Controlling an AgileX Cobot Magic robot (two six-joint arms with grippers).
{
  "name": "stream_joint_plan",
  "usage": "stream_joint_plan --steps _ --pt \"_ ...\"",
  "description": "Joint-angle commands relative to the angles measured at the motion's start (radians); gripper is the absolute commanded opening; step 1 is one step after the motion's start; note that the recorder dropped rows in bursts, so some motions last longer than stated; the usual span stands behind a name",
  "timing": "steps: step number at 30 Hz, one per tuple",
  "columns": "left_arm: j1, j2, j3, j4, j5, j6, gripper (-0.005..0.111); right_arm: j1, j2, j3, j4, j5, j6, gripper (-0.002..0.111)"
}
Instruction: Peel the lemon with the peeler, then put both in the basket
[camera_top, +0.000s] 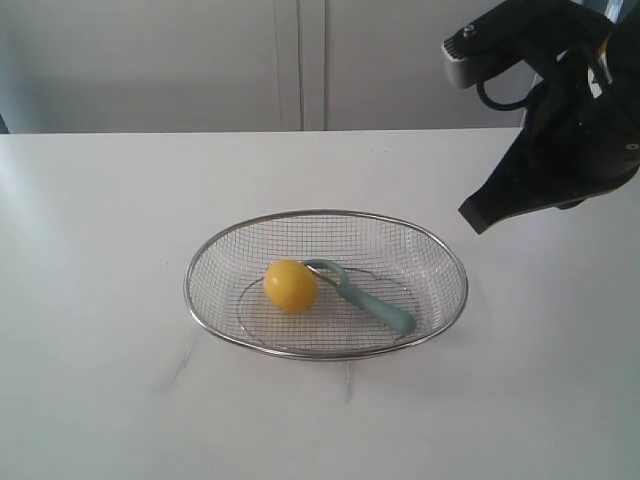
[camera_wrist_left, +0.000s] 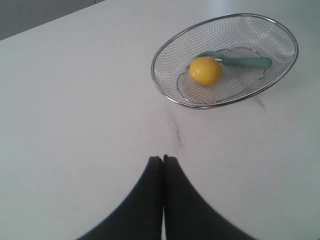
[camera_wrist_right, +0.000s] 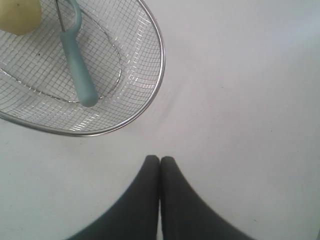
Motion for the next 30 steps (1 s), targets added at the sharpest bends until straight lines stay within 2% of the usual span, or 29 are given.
stream_joint_plan --steps 1,18,24,27,30 --pt "-0.005 -0.011 0.007 -0.011 0.003 -0.011 0.0 -0.004 -0.008 0.005 0.0 -0.009 0.0 0.0" --pt "-0.005 -0.011 0.007 -0.011 0.003 -0.011 0.0 -0.004 -0.019 0.005 0.003 -0.009 0.0 0.0" --pt "-0.005 -0.011 0.007 -0.011 0.003 -0.011 0.0 -0.006 -0.127 0.005 0.056 -0.012 0.07 0.0" --pt "-0.005 -0.011 0.007 -0.011 0.003 -0.011 0.0 -0.035 -0.211 0.034 0.137 -0.098 0.138 0.0" --pt "-0.005 -0.011 0.007 -0.009 0.003 -0.011 0.0 -0.103 -0.302 0.101 0.231 -0.272 0.128 0.0"
